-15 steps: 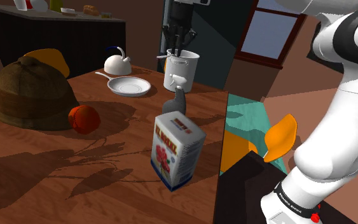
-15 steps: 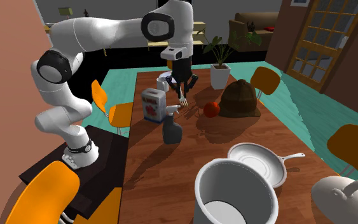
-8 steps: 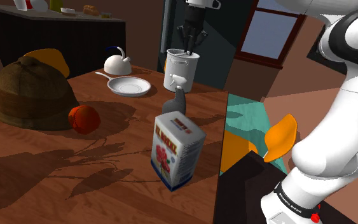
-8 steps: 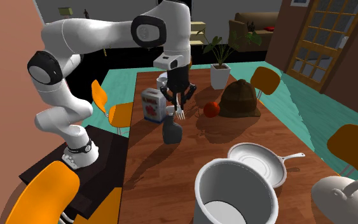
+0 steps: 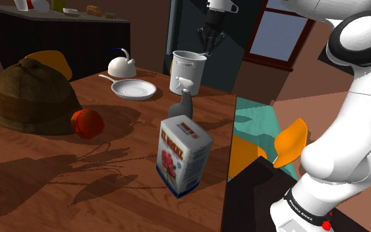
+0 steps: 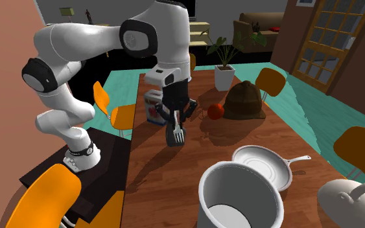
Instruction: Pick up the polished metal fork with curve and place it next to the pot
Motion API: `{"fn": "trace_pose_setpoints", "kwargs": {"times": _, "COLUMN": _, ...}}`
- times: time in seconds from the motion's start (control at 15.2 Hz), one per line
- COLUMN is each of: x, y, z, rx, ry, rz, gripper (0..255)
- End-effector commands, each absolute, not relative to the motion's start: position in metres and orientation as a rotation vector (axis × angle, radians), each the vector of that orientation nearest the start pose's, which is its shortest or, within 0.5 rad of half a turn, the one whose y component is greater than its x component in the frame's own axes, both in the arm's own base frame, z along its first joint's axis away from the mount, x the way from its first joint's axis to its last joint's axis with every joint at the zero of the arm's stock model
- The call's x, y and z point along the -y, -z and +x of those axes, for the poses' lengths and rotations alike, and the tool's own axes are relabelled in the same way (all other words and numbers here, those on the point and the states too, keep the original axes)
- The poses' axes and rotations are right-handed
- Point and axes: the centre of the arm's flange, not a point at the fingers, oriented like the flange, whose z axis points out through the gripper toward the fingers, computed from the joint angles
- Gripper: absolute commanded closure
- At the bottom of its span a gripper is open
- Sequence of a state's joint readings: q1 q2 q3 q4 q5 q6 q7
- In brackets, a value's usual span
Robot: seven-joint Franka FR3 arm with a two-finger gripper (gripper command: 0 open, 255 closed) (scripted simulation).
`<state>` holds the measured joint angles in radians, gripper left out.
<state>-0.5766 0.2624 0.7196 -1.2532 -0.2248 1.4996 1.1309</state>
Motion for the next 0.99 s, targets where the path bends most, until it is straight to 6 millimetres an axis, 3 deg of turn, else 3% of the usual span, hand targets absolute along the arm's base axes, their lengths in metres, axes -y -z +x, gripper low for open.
{"fn": "trace_pose_setpoints", "kwargs": {"times": 0.0, "x": 0.029, "y": -0.645, "z": 0.619, "rx": -1.553, "ry": 0.105, "rz": -2.747, "gripper": 255}}
{"fn": "trace_pose_setpoints", "kwargs": {"times": 0.73, "x": 0.171, "y": -0.646, "z": 0.653, "rx": -1.553, "ry": 0.105, "rz": -2.747, "gripper": 255}}
{"fn": "trace_pose_setpoints", "kwargs": {"times": 0.92, "x": 0.171, "y": -0.63, "z": 0.653, "rx": -1.553, "ry": 0.105, "rz": -2.747, "gripper": 255}}
